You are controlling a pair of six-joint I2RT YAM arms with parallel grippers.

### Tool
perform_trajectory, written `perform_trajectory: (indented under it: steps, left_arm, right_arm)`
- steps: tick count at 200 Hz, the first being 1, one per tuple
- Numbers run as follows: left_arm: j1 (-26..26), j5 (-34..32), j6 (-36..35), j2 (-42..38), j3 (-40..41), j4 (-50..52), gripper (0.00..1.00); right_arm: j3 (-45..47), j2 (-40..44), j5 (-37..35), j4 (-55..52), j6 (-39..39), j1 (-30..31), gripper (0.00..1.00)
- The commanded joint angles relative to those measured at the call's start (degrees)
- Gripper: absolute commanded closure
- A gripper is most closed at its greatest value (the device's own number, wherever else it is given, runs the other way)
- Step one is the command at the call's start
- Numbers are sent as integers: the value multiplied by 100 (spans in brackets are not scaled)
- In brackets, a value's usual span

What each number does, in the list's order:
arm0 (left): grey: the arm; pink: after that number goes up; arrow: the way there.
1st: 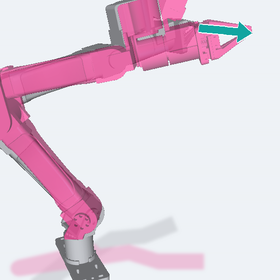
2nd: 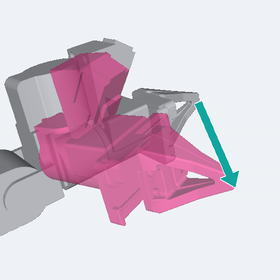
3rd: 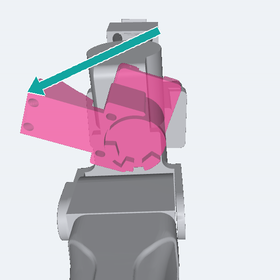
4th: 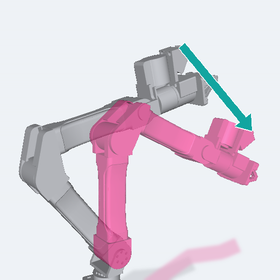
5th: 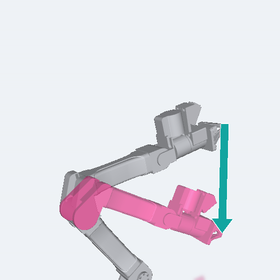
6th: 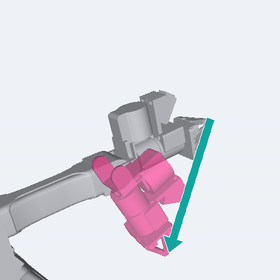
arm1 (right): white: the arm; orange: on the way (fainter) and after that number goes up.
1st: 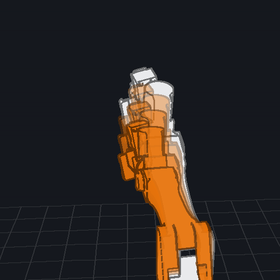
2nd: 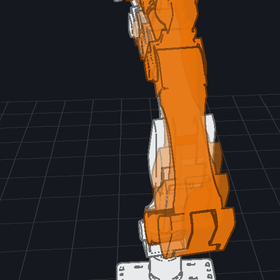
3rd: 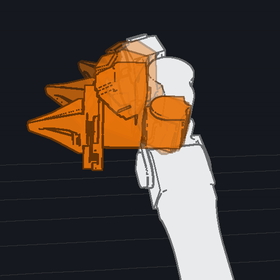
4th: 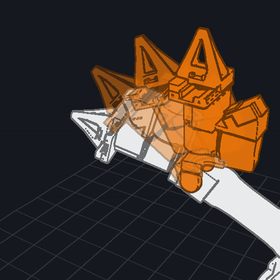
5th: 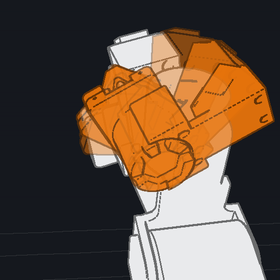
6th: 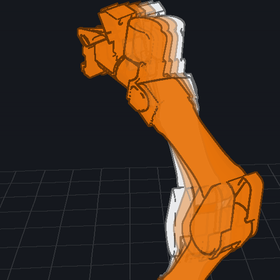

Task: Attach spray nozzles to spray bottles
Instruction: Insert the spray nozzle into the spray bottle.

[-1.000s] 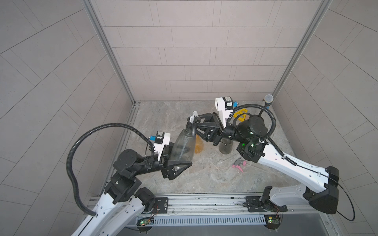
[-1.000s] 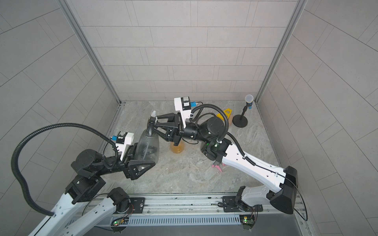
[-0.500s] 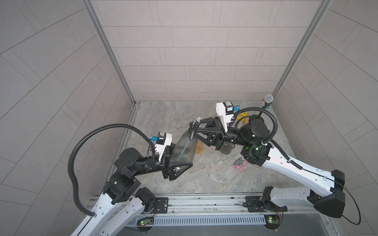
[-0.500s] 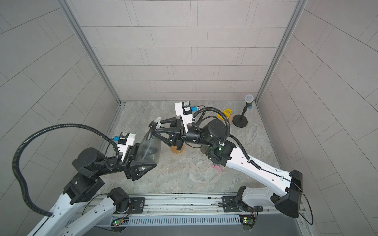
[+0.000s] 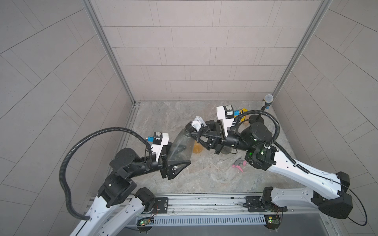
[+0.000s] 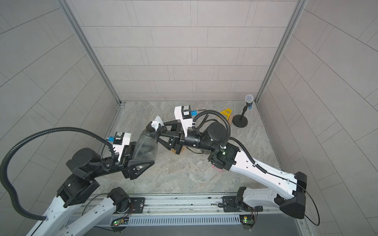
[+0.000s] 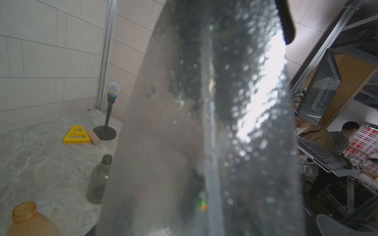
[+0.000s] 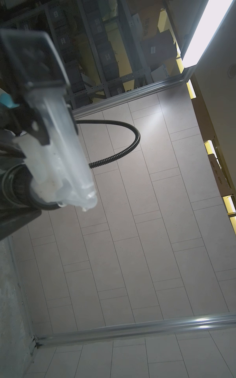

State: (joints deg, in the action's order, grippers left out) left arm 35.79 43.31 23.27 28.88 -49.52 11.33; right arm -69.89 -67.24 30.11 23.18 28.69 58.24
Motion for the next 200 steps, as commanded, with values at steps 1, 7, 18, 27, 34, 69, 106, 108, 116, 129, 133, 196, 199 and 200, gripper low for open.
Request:
perform_trajectory:
  steps: [1,7,18,27,34,69,106,108,116,129,133,196,199,200]
  left_arm:
    - [-12,-104,-215,-15,-237,-181,100]
    - [-22,-87,-230,-14,-229,-169,100]
    - [-11,-86,-259,-6,-228,-118,100]
    - [-11,-91,-300,-12,-233,-69,100]
    - [-15,-95,-346,-13,-240,-29,100]
    - [-24,-139,-456,-31,-204,53,100]
    - [-14,-87,-507,3,-202,74,100]
    - [-12,-91,-518,10,-206,85,100]
    - [-11,-121,-540,4,-205,121,100]
    - [-20,-162,-566,-13,-186,120,100]
    - [-18,-169,-563,-22,-170,96,100]
    - [-17,-641,-545,-146,6,-266,100]
    - [-18,-652,-543,-146,11,-283,100]
    - [-19,-663,-543,-146,16,-286,100]
  right_arm:
    - [-122,65,4,-761,-313,91,54]
    - [-179,75,-4,-875,-355,100,53]
    - [-282,86,-26,-1064,-435,117,50]
    - [-362,104,-70,-1222,-494,126,47]
    - [-397,112,-96,-1330,-531,136,44]
    - [-382,271,-344,-1642,-608,144,33]
    - [-483,444,-593,-2131,-778,144,31]
    - [-495,454,-611,-2161,-788,144,31]
    - [-547,478,-670,-2288,-815,144,31]
    - [-636,497,-740,-2510,-877,144,31]
    - [-653,495,-743,-2547,-889,144,31]
    - [-662,597,-822,-2909,-949,144,26]
    - [-658,617,-826,-2921,-952,144,26]
    - [-654,621,-828,-2918,-952,144,26]
